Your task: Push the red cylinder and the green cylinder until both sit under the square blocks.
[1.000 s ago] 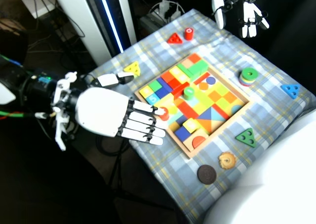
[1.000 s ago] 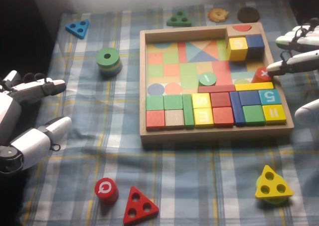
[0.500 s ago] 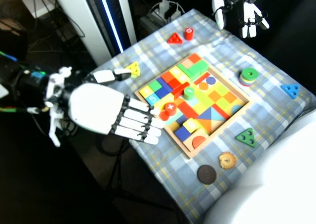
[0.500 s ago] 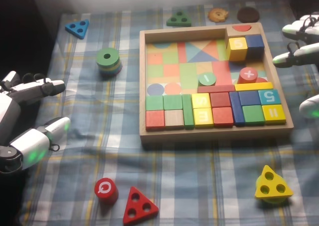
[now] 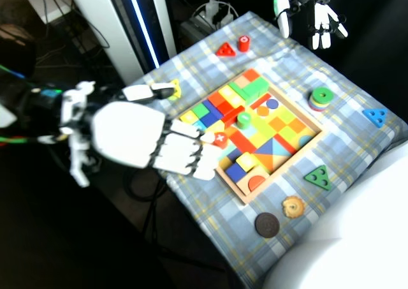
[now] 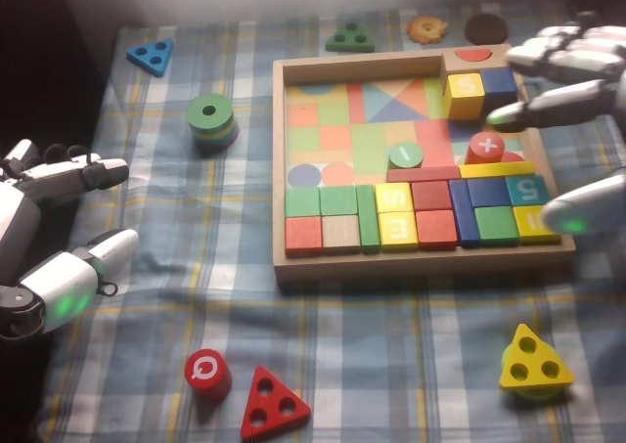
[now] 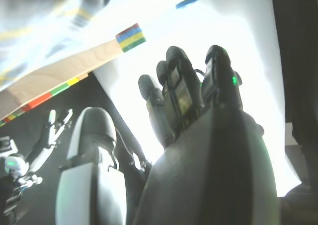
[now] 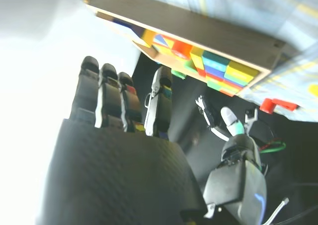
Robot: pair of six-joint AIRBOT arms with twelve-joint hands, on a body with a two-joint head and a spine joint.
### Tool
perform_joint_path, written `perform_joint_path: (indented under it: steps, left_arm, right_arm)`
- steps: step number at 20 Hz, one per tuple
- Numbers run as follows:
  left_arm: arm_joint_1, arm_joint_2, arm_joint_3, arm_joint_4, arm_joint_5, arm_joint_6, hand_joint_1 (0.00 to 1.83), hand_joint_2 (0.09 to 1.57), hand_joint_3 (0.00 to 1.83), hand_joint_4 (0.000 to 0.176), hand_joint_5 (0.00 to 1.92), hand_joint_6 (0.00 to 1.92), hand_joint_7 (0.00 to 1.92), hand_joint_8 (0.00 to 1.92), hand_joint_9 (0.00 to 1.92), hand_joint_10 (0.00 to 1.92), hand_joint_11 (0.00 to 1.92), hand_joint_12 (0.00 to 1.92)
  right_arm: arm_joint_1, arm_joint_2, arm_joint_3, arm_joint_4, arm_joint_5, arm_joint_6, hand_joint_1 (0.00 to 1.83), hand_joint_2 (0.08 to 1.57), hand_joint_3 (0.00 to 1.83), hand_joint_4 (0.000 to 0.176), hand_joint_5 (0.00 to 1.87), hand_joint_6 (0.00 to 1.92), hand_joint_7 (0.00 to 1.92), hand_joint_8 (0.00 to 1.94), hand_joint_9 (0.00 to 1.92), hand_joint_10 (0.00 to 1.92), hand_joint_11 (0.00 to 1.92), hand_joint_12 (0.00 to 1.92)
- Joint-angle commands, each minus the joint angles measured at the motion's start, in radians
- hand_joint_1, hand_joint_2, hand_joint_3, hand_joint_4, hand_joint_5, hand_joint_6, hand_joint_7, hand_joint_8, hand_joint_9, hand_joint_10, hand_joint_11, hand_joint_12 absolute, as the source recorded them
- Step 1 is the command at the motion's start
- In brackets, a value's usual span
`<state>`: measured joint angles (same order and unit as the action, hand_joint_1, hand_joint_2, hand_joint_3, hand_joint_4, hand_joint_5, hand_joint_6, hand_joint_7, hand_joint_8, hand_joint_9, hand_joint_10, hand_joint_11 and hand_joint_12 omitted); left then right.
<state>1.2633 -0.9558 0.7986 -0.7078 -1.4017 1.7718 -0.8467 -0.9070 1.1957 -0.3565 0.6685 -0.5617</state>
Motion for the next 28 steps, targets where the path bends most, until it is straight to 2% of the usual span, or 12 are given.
perform_joint_path:
  steps: [1, 5, 6, 7, 9, 12, 14, 17, 18, 21, 23, 28]
  left_arm:
    - [-0.006, 0.002, 0.002, 0.034, -0.114, -0.005, 0.79, 1.26, 0.0, 0.0, 0.64, 0.0, 0.48, 0.01, 0.44, 0.01, 0.0, 0.0]
    - [-0.006, 0.002, 0.003, 0.034, -0.113, -0.005, 0.8, 1.25, 0.0, 0.01, 0.64, 0.0, 0.47, 0.0, 0.43, 0.01, 0.0, 0.0]
    - [-0.006, 0.003, 0.003, 0.034, -0.112, -0.005, 0.77, 1.26, 0.0, 0.015, 0.62, 0.0, 0.47, 0.0, 0.44, 0.01, 0.0, 0.0]
    - [-0.006, 0.003, 0.002, 0.034, -0.112, -0.005, 0.77, 1.25, 0.0, 0.003, 0.63, 0.0, 0.47, 0.0, 0.44, 0.01, 0.0, 0.0]
    - [-0.006, 0.002, 0.002, 0.034, -0.112, -0.005, 0.85, 1.23, 0.0, 0.0, 0.66, 0.02, 0.49, 0.01, 0.44, 0.01, 0.0, 0.0]
    - [-0.006, 0.001, 0.001, 0.033, -0.112, -0.005, 0.82, 1.24, 0.0, 0.0, 0.67, 0.01, 0.49, 0.0, 0.44, 0.01, 0.0, 0.0]
    - [-0.006, 0.001, 0.002, 0.033, -0.112, -0.005, 0.81, 1.23, 0.0, 0.0, 0.65, 0.0, 0.48, 0.0, 0.44, 0.01, 0.0, 0.0]
    - [-0.006, 0.001, 0.002, 0.033, -0.112, -0.005, 0.84, 1.23, 0.0, 0.0, 0.67, 0.01, 0.5, 0.01, 0.44, 0.01, 0.0, 0.0]
    - [-0.006, 0.001, 0.002, 0.033, -0.112, -0.005, 0.84, 1.23, 0.0, 0.0, 0.67, 0.01, 0.5, 0.01, 0.44, 0.01, 0.0, 0.0]
    - [-0.006, 0.002, 0.002, 0.033, -0.113, -0.005, 0.82, 1.24, 0.0, 0.0, 0.65, 0.0, 0.49, 0.0, 0.44, 0.01, 0.0, 0.0]
    - [-0.006, 0.002, 0.001, 0.033, -0.113, -0.005, 0.82, 1.24, 0.0, 0.0, 0.65, 0.0, 0.48, 0.0, 0.43, 0.0, 0.0, 0.0]
    - [-0.006, 0.002, 0.001, 0.033, -0.111, -0.005, 0.74, 1.27, 0.01, 0.0, 0.62, 0.0, 0.47, 0.01, 0.43, 0.0, 0.0, 0.0]
  right_arm:
    - [0.021, -0.012, 0.011, 0.02, 0.106, 0.001, 0.0, 0.8, 0.0, 0.084, 0.38, 0.0, 0.0, 0.0, 0.0, 0.0, 0.0, 0.0]
    - [0.04, -0.07, 0.049, -0.015, 0.095, 0.01, 0.0, 0.81, 0.01, 0.126, 0.38, 0.0, 0.0, 0.0, 0.0, 0.0, 0.0, 0.0]
    - [0.04, -0.074, 0.053, -0.022, 0.087, 0.016, 0.0, 0.79, 0.0, 0.152, 0.37, 0.0, 0.0, 0.0, 0.0, 0.0, 0.0, 0.0]
    - [0.04, -0.075, 0.055, -0.029, 0.078, 0.02, 0.0, 0.79, 0.0, 0.147, 0.37, 0.0, 0.0, 0.0, 0.0, 0.0, 0.0, 0.0]
    - [0.04, -0.075, 0.057, -0.032, 0.065, 0.021, 0.0, 0.79, 0.0, 0.128, 0.38, 0.0, 0.0, 0.0, 0.0, 0.0, 0.0, 0.0]
    - [0.04, -0.075, 0.062, -0.033, 0.047, 0.021, 0.0, 0.82, 0.01, 0.121, 0.39, 0.01, 0.0, 0.0, 0.0, 0.0, 0.0, 0.0]
    - [0.04, -0.074, 0.067, -0.033, 0.04, 0.021, 0.0, 0.81, 0.01, 0.136, 0.38, 0.0, 0.0, 0.0, 0.0, 0.0, 0.0, 0.0]
    - [0.04, -0.073, 0.071, -0.033, 0.028, 0.021, 0.0, 0.82, 0.01, 0.124, 0.36, 0.0, 0.0, 0.0, 0.0, 0.0, 0.0, 0.0]
    - [0.04, -0.073, 0.071, -0.033, 0.024, 0.021, 0.0, 0.8, 0.0, 0.142, 0.34, 0.0, 0.0, 0.0, 0.0, 0.0, 0.0, 0.0]
    - [0.031, -0.068, 0.068, -0.033, 0.005, 0.021, 0.0, 0.79, 0.0, 0.151, 0.35, 0.0, 0.0, 0.0, 0.0, 0.0, 0.0, 0.0]
    - [0.02, -0.057, 0.062, -0.032, -0.006, 0.021, 0.0, 0.79, 0.0, 0.173, 0.36, 0.01, 0.0, 0.0, 0.0, 0.0, 0.0, 0.0]
    - [0.004, -0.02, 0.039, -0.033, -0.025, 0.022, 0.0, 0.82, 0.01, 0.175, 0.36, 0.01, 0.0, 0.0, 0.0, 0.0, 0.0, 0.0]
